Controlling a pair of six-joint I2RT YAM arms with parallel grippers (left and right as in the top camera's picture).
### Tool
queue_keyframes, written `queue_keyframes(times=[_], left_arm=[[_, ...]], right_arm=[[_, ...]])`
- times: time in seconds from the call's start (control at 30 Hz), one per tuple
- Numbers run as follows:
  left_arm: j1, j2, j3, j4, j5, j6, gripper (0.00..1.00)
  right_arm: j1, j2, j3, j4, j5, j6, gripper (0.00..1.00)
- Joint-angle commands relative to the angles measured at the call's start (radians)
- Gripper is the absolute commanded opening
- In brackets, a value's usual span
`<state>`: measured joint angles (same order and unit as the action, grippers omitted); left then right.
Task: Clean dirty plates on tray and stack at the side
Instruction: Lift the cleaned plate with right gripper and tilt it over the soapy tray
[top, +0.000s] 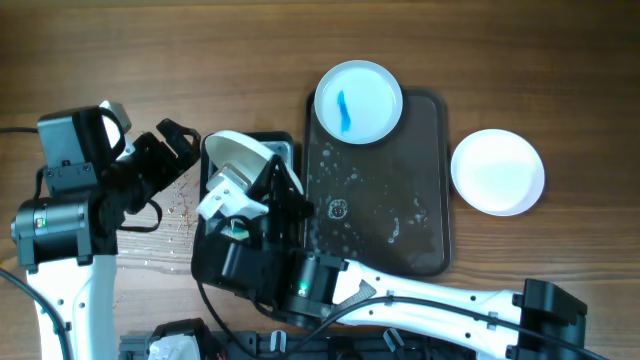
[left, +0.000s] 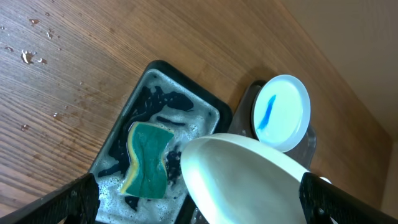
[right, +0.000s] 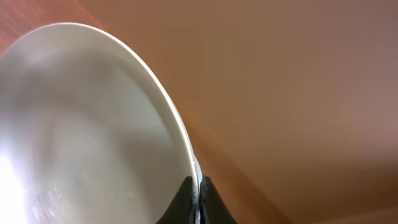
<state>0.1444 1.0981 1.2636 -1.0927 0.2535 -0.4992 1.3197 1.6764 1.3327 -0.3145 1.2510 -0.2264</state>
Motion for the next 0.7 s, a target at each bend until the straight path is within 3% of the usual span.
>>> queue_keyframes(times=[0.0, 0.67], left_arm=[[0.005, -0.003, 0.016, 0.003, 0.015, 0.006, 1.0], [0.005, -0.003, 0.016, 0.003, 0.015, 0.006, 1.0]], right_arm=[[0.014, -0.014, 0.018, 0.021, 0.036, -0.035, 0.04], [0.014, -0.014, 0.018, 0.03, 0.035, -0.032, 0.04]])
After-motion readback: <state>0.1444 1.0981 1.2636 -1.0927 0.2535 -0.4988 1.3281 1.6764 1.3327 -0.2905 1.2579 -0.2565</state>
